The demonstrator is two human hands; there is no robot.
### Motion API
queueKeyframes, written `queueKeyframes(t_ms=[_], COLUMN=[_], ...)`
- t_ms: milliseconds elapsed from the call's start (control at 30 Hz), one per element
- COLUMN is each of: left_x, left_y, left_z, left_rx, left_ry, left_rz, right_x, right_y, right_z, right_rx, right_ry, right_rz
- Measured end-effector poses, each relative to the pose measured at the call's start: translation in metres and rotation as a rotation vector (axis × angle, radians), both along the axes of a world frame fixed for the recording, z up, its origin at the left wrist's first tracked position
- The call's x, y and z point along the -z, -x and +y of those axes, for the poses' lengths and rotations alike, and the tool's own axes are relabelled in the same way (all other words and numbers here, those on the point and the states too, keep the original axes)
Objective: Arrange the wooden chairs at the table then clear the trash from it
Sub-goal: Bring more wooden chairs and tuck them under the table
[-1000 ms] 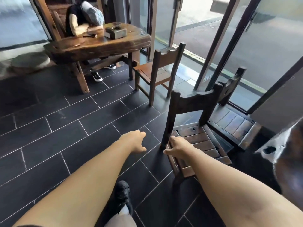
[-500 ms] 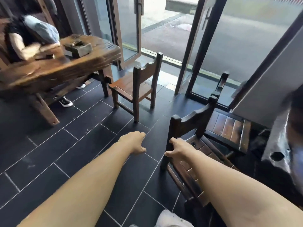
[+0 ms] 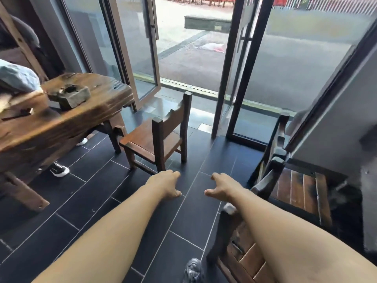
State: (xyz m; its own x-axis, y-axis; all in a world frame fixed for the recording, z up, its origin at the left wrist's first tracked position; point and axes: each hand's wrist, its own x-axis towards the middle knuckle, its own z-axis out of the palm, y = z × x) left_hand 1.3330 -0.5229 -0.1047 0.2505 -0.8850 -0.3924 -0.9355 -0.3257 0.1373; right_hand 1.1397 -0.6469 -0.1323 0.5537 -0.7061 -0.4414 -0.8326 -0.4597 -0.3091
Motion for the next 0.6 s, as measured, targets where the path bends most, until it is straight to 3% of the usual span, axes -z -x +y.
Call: queueKeyframes(t_ms=[367,600], left_x=[0.002,0.013], left_y=[-0.045,-0.044], left_z=[-0.193,-0.318], left_rx=[0.256,0.603], left_ry=[-0.029,-0.023], left_rz=[0.005,0.008], right_x=[0.003,0.008], right_y=[-0.016,-0.001], right_z=[-0.131,-0.173], right_rx=[0.224,0.561], right_ry=[-0.061,-0.097], right_rz=[0.046,0.062])
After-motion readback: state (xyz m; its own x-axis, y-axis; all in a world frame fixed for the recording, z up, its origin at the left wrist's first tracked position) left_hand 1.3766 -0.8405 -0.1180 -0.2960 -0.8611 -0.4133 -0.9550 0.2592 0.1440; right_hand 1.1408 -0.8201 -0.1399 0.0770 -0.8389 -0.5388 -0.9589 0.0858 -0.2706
